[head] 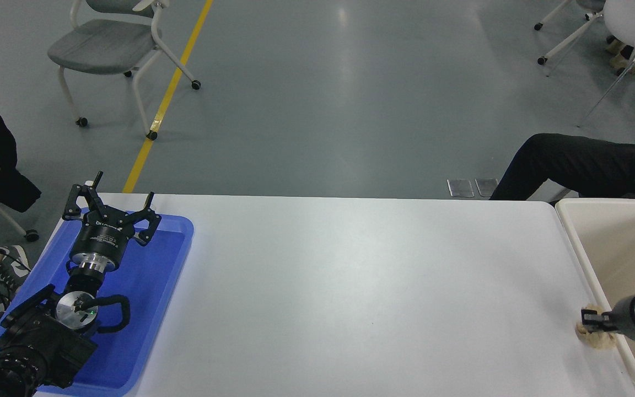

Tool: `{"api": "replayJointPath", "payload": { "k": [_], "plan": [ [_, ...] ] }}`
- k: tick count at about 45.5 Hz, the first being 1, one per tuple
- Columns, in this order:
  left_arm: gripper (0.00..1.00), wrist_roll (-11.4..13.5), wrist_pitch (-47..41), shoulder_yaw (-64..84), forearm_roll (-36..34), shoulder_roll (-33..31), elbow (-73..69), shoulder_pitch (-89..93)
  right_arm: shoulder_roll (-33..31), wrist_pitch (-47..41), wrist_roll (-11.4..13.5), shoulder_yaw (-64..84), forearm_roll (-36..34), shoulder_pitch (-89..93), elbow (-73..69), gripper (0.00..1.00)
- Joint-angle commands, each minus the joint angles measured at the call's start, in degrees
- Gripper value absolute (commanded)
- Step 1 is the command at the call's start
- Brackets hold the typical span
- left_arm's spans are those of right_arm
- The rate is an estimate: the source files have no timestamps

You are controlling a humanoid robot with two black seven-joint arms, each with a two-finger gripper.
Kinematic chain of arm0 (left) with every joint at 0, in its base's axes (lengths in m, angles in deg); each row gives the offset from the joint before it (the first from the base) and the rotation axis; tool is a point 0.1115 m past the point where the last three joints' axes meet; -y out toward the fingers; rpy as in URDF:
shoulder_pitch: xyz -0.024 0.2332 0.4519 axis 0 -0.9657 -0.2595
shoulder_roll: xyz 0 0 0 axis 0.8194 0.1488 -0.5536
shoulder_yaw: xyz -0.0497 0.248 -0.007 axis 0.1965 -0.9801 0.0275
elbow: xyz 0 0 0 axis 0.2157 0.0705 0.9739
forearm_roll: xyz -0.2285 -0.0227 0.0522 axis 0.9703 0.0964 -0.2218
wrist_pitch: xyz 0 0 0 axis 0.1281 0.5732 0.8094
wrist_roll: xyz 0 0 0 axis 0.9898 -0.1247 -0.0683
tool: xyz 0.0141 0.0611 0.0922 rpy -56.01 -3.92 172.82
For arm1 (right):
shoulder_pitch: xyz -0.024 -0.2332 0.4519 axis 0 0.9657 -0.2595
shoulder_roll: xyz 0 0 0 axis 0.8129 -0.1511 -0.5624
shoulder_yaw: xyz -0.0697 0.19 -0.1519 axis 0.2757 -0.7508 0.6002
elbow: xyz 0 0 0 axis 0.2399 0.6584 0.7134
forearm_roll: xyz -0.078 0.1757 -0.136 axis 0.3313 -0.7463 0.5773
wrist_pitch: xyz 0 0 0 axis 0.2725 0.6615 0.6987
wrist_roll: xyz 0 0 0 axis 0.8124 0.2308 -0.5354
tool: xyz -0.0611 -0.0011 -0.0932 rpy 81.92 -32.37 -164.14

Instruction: Pick up paper ball place in dustbin

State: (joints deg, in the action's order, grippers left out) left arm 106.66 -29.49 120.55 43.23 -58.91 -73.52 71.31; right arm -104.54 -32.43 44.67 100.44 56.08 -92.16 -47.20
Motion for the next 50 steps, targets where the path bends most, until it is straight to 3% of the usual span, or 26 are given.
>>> {"api": "replayJointPath", "payload": {
  "k": [1, 10, 22, 50],
  "plan": [
    [1.00, 0.0, 0.0, 0.0, 0.0, -0.1, 0.0, 0.1, -9.1, -5.3, 0.4, 2.2, 4.6, -12.2, -10.6, 0.00],
    [1.00, 0.0, 0.0, 0.1, -0.1, -0.1, 0.0, 0.1, -16.9, -14.4, 1.1, 6.0, 10.5, -29.0, -19.6, 0.00],
    [1.00, 0.0, 0.0, 0.0, 0.0, -0.1, 0.0, 0.1, -17.9, -24.5, 1.2, 12.4, 13.0, -45.9, -19.9, 0.00],
    [1.00, 0.0, 0.0, 0.0, -0.1, -0.1, 0.0, 0.1, -14.4, -24.8, 2.1, 15.6, 14.7, -53.8, -20.1, 0.00]
  ]
}}
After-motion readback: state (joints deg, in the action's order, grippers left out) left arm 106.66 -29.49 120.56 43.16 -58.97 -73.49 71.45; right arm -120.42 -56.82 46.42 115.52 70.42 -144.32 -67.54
